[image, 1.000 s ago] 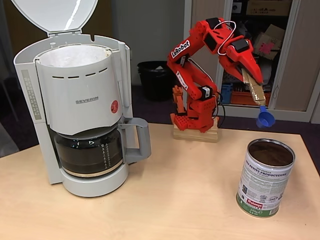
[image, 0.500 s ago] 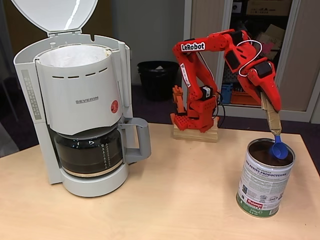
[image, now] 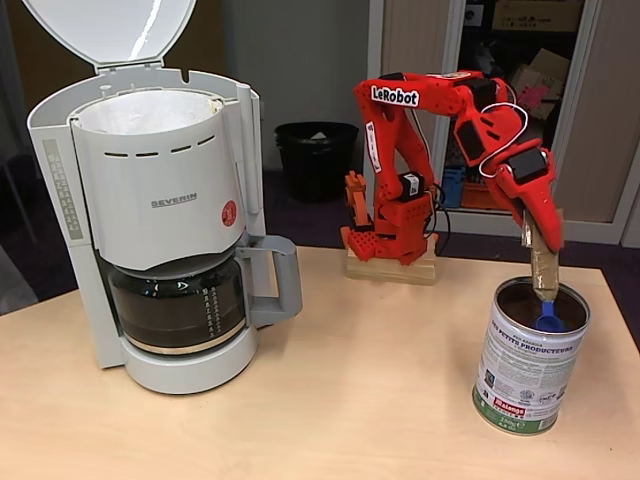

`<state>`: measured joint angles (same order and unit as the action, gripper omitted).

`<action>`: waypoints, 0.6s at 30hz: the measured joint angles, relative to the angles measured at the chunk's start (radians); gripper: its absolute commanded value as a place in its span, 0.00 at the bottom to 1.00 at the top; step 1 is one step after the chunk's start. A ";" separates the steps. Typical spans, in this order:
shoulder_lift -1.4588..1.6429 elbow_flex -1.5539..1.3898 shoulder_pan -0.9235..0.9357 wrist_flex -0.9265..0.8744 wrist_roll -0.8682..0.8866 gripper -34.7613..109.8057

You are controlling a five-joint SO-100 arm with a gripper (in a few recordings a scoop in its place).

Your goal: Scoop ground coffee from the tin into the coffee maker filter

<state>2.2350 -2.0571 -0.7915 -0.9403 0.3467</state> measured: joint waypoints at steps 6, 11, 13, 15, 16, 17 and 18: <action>-0.002 -0.067 0.017 0.066 0.083 0.24; 0.003 -0.133 0.014 0.114 0.158 0.26; 0.009 -0.152 0.014 0.132 0.176 0.28; 0.018 -0.172 0.008 0.123 0.183 0.31; 0.018 -0.173 0.008 0.124 0.183 0.32; 0.020 -0.187 0.008 0.126 0.186 0.33; 0.021 -0.192 0.008 0.126 0.186 0.34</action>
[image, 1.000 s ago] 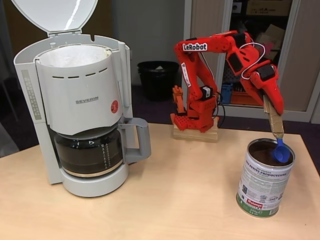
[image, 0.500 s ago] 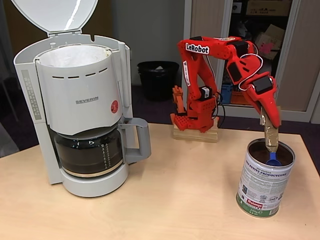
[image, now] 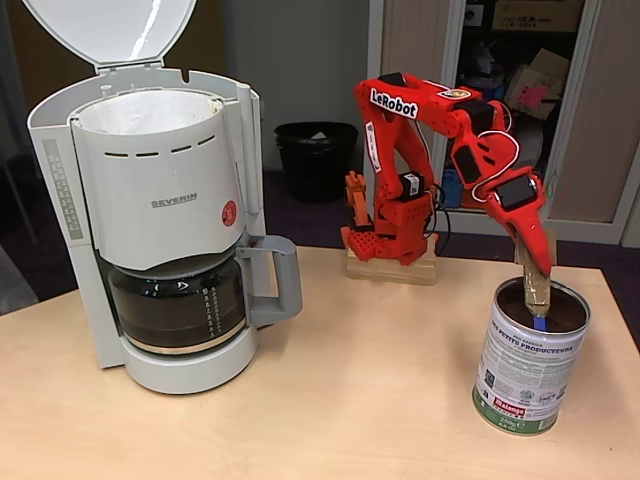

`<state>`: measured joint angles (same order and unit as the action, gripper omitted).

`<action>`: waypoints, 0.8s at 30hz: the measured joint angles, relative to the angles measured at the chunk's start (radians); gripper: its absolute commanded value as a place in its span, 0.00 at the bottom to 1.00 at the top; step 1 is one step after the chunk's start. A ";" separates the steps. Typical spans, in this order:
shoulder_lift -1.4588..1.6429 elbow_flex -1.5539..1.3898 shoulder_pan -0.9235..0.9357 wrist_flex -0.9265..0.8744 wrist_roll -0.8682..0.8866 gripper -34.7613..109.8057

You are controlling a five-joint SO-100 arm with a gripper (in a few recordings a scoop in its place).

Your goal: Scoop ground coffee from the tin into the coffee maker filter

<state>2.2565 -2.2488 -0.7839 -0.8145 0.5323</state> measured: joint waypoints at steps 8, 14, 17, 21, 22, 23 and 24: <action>0.015 -0.020 -0.023 0.000 0.012 0.42; 0.035 -0.025 -0.029 -0.026 0.025 0.44; 0.038 -0.023 -0.034 -0.060 0.021 0.44; 0.046 -0.018 -0.031 -0.110 0.037 0.45; 0.051 -0.017 -0.028 -0.118 0.037 0.45; 0.054 -0.017 -0.023 -0.123 0.037 0.45; 0.057 -0.017 -0.023 -0.132 0.037 0.45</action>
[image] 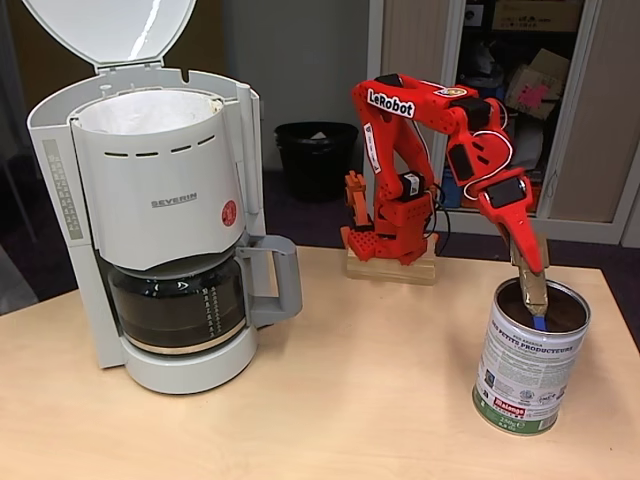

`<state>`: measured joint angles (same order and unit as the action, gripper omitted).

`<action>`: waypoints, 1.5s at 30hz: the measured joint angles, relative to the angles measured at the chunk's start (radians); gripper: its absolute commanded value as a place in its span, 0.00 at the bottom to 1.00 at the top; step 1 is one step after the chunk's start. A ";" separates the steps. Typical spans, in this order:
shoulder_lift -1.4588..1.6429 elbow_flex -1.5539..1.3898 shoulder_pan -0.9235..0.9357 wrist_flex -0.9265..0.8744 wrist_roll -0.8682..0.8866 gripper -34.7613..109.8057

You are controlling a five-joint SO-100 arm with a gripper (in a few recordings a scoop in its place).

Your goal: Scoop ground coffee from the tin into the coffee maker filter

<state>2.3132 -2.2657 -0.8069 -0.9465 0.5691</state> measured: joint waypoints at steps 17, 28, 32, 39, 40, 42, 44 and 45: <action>0.166 -0.101 0.107 -0.092 0.000 0.45; 0.345 -0.278 0.209 -0.052 -0.077 0.27; 0.414 -0.347 0.278 -0.020 -0.112 0.24; 0.566 -0.483 0.393 -0.008 -0.249 0.24; 0.588 -0.505 0.403 -0.008 -0.270 0.24; 0.637 -0.555 0.446 0.000 -0.296 0.24; 0.684 -0.603 0.489 0.008 -0.299 0.24; 0.716 -0.630 0.500 0.008 -0.313 0.24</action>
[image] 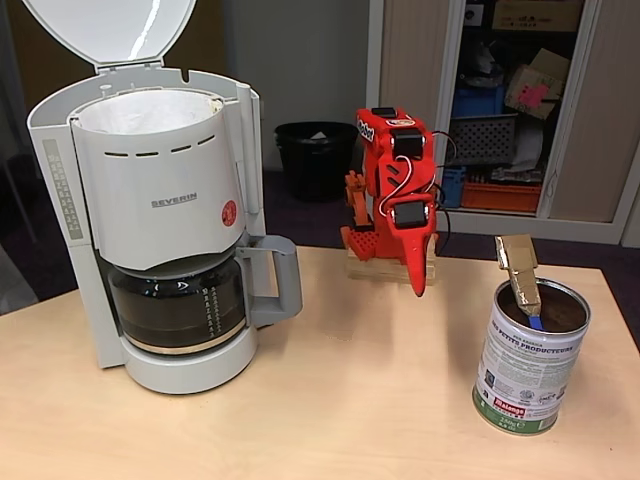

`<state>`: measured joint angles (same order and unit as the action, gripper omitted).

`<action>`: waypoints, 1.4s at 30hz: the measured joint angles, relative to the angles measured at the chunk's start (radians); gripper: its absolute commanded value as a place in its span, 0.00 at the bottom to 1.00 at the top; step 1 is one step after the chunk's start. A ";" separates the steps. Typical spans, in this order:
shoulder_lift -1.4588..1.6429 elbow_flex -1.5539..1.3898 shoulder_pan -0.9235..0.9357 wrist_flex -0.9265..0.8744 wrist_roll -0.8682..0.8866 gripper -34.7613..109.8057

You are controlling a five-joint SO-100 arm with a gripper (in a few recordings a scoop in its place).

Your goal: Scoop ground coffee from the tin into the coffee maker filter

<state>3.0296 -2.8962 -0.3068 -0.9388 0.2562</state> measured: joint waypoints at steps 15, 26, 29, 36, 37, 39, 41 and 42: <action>0.279 -0.123 0.130 -0.202 0.018 0.24; 0.285 -0.141 0.199 -0.259 -0.106 0.24; 0.285 -0.141 0.199 -0.276 -0.094 0.24; 0.284 -0.236 0.198 -0.265 -0.138 0.24; 0.288 -0.236 0.202 -0.265 -0.141 0.24; 0.288 -0.238 0.215 -0.265 -0.170 0.24; 0.288 -0.238 0.218 -0.265 -0.225 0.24; 0.288 -0.238 0.215 -0.265 -0.242 0.24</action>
<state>3.3180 -3.1339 -0.0920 -1.2042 0.0138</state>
